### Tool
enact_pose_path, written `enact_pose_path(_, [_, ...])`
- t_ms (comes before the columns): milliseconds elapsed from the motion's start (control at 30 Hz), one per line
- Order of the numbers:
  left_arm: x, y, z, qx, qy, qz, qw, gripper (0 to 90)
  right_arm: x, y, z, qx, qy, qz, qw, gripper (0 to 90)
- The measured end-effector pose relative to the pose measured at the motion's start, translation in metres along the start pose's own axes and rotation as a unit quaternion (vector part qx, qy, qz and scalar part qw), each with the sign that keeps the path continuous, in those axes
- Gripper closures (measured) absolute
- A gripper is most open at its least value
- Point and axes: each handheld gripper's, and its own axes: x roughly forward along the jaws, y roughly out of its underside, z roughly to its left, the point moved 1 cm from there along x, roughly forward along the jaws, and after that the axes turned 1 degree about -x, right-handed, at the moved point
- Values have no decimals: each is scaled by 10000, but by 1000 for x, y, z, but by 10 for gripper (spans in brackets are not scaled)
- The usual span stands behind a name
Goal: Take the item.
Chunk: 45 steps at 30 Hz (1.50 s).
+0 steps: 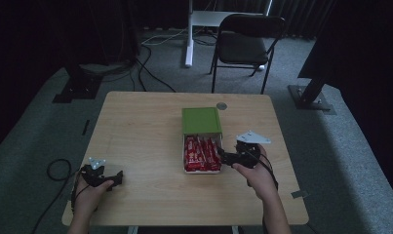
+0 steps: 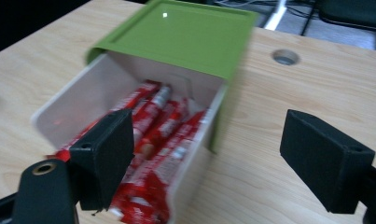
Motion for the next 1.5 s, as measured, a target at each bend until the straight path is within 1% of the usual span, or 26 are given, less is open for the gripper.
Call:
enact_pose_path(233, [0,0,0,9,-1,9,10000,13,10,-8,17,-131,-151,-12,9998,172])
enact_pose_path(267, [0,0,0,9,-1,9,10000,13,10,-8,17,-131,-151,-12,9998,172])
enact_pose_path(300, [0,0,0,19,0,19,10000,13,12,-9,19,-155,-184,-23,9997,172])
enact_pose_path(333, [0,0,0,23,1,20,10000,13,15,-10,24,-206,-238,-14,9995,173])
enact_pose_path(467, [0,0,0,2,2,2,10000,13,21,-13,34,-309,-321,11,9990,173])
enact_pose_path(700, [0,0,0,9,-2,-6,10000,13,31,-14,45,-322,-451,45,9985,173])
enact_pose_path(800, [0,0,0,-1,-1,-5,10000,13,35,-14,49,-333,-471,90,9983,208])
enact_pose_path(833, [0,0,0,6,0,6,10000,13,37,-13,51,-335,-463,134,9983,223])
enact_pose_path(900, [0,0,0,11,-1,6,10000,12,41,-12,54,-290,-529,279,9978,244])
enact_pose_path(967, [0,0,0,9,-1,4,10000,13,44,-10,57,-273,-543,345,9976,289])
enact_pose_path(1000, [0,0,0,8,-1,4,10000,13,46,-9,59,-279,-554,387,9973,296])
enact_pose_path(1167, [0,0,0,7,-1,5,10000,13,52,-7,67,-317,-630,449,9965,353])
enact_pose_path(1267, [0,0,0,6,0,2,10000,13,56,-5,71,-294,-663,497,9961,400])
enact_pose_path(1333, [0,0,0,7,0,9,10000,13,57,-4,72,-273,-666,527,9960,407])
enact_pose_path(1367, [0,0,0,7,0,9,10000,13,61,-2,74,-263,-681,567,9957,422])
enact_pose_path(1500, [0,0,0,21,-1,21,10000,13,67,3,78,-232,-708,646,9951,459])
